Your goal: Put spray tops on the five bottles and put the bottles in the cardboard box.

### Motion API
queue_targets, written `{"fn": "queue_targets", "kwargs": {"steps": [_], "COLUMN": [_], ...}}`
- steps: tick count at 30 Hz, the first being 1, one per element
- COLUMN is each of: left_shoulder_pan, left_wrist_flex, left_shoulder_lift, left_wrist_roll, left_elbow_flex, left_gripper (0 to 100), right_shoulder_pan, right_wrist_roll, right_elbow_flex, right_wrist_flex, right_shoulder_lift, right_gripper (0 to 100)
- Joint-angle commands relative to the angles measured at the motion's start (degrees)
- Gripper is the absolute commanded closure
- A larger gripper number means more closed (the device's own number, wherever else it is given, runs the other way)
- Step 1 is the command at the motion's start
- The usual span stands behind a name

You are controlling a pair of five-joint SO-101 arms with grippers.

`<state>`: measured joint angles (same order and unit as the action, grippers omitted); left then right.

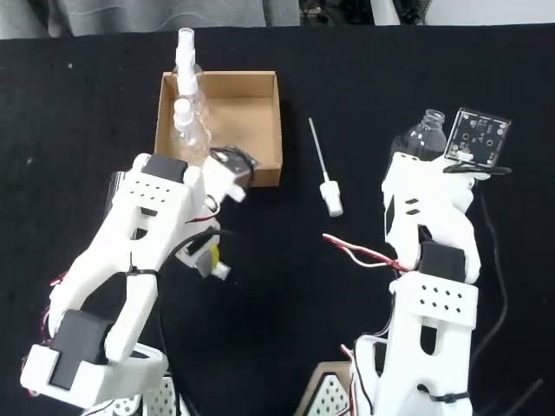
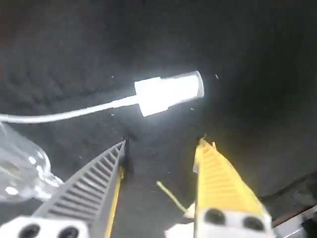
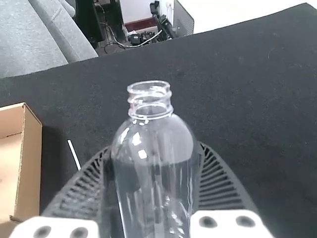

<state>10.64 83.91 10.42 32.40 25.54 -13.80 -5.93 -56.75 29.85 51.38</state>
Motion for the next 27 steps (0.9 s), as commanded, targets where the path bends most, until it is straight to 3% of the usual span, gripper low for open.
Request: {"fn": "queue_targets", "kwargs": {"steps": [1, 5, 10, 19, 27], "left_shoulder_pan": [-0.1, -0.1, 0.7, 6.4, 6.8], "left_wrist_flex": [0.1, 0.1, -1.8, -13.4, -23.7], "left_shoulder_lift": [2.2, 2.2, 2.2, 2.2, -0.2], "left_wrist_roll": [9.2, 20.6, 27.9, 31.4, 31.4], "left_elbow_flex": [-0.7, -0.6, -0.4, 8.2, 12.7], "left_gripper": [80, 77, 73, 73, 73], "right_shoulder_pan": [-1.0, -1.0, -0.9, 1.0, 1.2], "right_wrist_roll": [0.5, 0.5, 0.5, 2.1, 2.3], "right_elbow_flex": [0.3, 0.3, 0.3, 0.1, 0.1], "right_wrist_flex": [-1.8, -1.8, -1.8, -1.8, -1.8], "right_shoulder_lift": [2.2, 2.2, 2.2, 2.2, 2.1], "right_gripper": [90.4, 90.4, 90.4, 90.5, 90.6]}}
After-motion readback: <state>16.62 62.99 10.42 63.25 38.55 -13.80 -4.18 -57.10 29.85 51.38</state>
